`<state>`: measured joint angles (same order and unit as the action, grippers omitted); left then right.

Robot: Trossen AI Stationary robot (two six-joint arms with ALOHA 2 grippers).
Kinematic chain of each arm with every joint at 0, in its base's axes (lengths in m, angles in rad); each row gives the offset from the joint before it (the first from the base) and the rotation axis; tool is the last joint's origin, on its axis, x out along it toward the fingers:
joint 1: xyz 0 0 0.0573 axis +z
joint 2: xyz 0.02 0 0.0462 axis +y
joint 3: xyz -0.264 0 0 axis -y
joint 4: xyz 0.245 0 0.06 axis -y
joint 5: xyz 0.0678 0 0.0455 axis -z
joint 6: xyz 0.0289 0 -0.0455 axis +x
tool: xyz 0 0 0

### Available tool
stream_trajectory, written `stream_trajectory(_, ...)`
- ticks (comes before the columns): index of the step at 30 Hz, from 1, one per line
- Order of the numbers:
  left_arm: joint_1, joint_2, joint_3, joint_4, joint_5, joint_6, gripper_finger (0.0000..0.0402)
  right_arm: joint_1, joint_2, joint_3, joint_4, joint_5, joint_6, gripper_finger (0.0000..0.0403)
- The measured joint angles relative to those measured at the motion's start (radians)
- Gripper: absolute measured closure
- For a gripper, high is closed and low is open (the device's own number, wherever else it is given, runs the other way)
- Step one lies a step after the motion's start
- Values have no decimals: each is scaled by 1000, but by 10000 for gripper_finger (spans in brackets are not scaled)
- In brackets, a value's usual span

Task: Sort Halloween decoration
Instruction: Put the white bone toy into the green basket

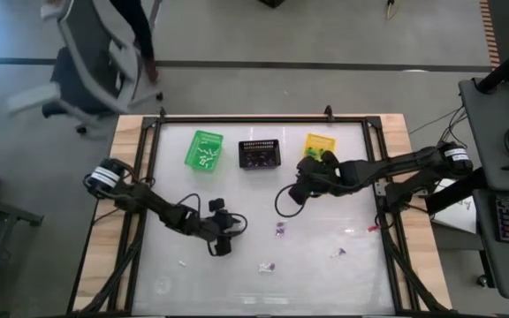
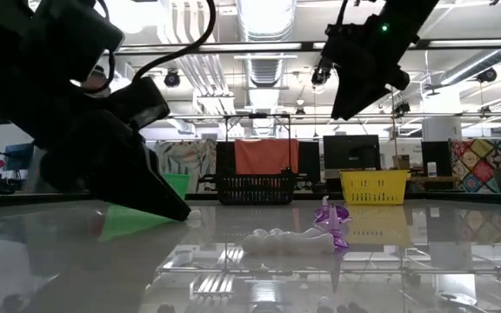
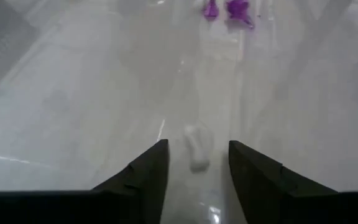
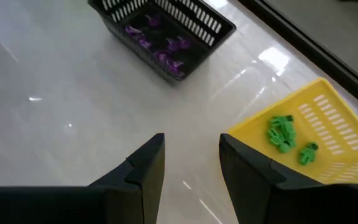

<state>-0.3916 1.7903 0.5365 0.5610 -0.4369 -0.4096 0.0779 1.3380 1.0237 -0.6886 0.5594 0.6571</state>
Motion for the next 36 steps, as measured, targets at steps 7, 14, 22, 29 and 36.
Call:
stream_trajectory(7,2,7,1,2,-28,0,368,24,0,-13,78,2,-1,260)
stream_trajectory(14,3,-14,0,-13,-21,1,397,59,0,-19,100,18,-2,264)
stream_trajectory(22,59,-258,-1,-144,-22,60,400,67,0,-20,104,19,-2,265)
stream_trajectory(29,237,-613,0,-597,-126,42,401,84,4,-20,117,19,24,264)
stream_trajectory(36,585,-789,0,-745,-127,150,401,84,6,-22,151,18,23,268)
